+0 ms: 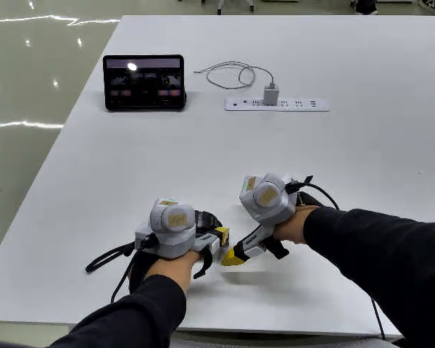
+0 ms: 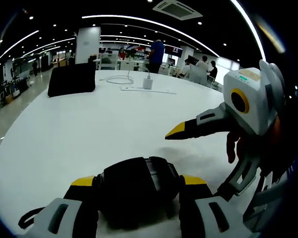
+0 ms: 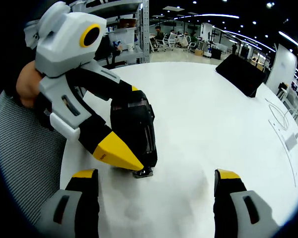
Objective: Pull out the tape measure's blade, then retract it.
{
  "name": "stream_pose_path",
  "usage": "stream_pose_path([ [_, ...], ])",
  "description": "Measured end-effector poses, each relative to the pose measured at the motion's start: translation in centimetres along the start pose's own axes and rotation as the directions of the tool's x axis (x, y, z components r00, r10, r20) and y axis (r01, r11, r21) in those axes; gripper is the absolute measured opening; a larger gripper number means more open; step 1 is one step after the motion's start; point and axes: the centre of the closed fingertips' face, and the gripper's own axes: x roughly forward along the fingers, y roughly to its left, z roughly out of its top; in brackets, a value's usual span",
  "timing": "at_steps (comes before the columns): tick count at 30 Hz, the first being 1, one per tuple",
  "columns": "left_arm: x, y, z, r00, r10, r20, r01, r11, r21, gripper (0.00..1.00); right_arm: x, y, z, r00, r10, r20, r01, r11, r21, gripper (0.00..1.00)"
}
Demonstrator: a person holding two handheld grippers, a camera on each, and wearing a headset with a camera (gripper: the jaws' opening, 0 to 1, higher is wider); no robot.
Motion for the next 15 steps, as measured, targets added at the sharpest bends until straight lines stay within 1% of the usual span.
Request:
stream_pose_path([
  [2,-0.1,-0.1,0.0,1.0000,-0.003,-0.008,0.003,1.000,0.004,0.62,0.0,0.0,-0.1,1.0000,-0.002,0.001,0.002,1.000,0.013,0.97],
  [4,0.0,-0.1,-0.1,0.9999,-0.007,-0.012,0.008,1.000,0.008,0.62,-0.1,0.0,-0.3,1.0000,-0.004,-0.002,0.004,0.999,0.043,1.00],
  [6,0.0,-0.1,-0.2,0.9997,-0.011,-0.021,0.012,1.000,0.028,0.62,-0.3,0.0,-0.7,0.9999,-0.002,-0.015,0.003,0.997,0.075,1.00],
  [13,0.1,-0.1,-0.2,0.9992,-0.019,-0.035,0.020,0.999,0.028,0.62,-1.1,-0.5,-0.6,0.9996,-0.025,0.015,0.023,0.995,0.092,1.00],
  [15,0.3,-0.2,-0.4,0.9984,-0.036,-0.043,0.037,0.999,0.039,0.64,-1.4,-0.6,-0.6,0.9993,-0.030,0.022,0.028,0.995,0.093,1.00],
])
